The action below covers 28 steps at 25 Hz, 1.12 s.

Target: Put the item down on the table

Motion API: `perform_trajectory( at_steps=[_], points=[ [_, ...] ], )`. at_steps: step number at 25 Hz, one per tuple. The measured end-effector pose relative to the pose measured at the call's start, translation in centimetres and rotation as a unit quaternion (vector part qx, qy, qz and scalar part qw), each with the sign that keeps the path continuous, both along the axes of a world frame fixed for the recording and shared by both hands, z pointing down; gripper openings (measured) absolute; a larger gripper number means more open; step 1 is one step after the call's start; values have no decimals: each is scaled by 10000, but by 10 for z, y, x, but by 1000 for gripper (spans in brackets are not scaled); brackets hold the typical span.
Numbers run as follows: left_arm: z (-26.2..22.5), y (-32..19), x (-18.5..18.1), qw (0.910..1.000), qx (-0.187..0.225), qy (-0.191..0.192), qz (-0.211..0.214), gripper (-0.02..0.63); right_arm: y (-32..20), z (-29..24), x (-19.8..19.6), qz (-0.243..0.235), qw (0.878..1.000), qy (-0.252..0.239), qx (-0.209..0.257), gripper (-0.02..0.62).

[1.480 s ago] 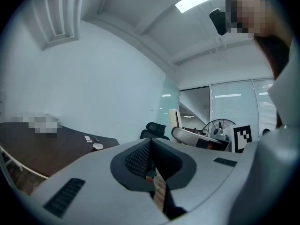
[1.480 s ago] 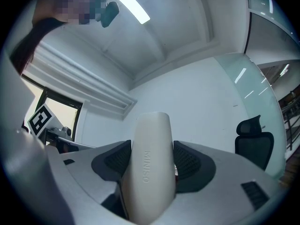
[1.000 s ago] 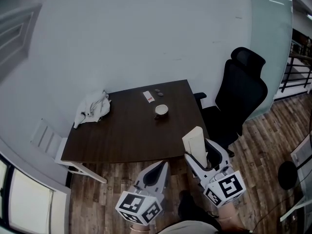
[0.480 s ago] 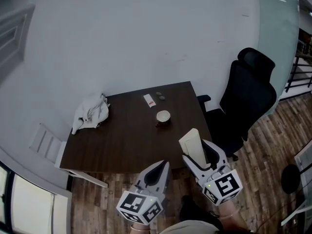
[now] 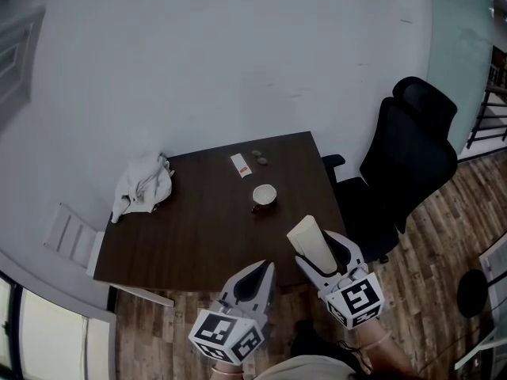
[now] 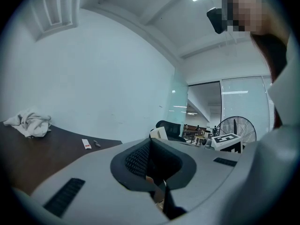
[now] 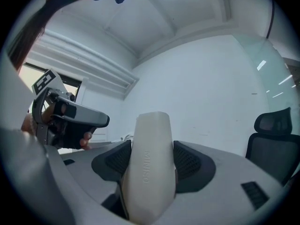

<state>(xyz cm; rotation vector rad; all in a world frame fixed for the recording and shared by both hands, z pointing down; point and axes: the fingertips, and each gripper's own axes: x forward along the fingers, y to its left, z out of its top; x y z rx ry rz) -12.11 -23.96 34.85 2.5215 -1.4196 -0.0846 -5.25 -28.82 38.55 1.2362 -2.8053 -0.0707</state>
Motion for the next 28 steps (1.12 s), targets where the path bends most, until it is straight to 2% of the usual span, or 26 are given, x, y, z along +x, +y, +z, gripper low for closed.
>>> perform_trajectory(
  at_steps=[13, 28],
  points=[
    [15, -56, 2, 9999, -103, -35, -39, 17, -60, 67, -9, -335, 9961, 738, -350, 288],
    [18, -100, 1, 9997, -141, 13, -194, 17, -104, 145, -11, -700, 9815, 1595, -794, 288]
  ],
)
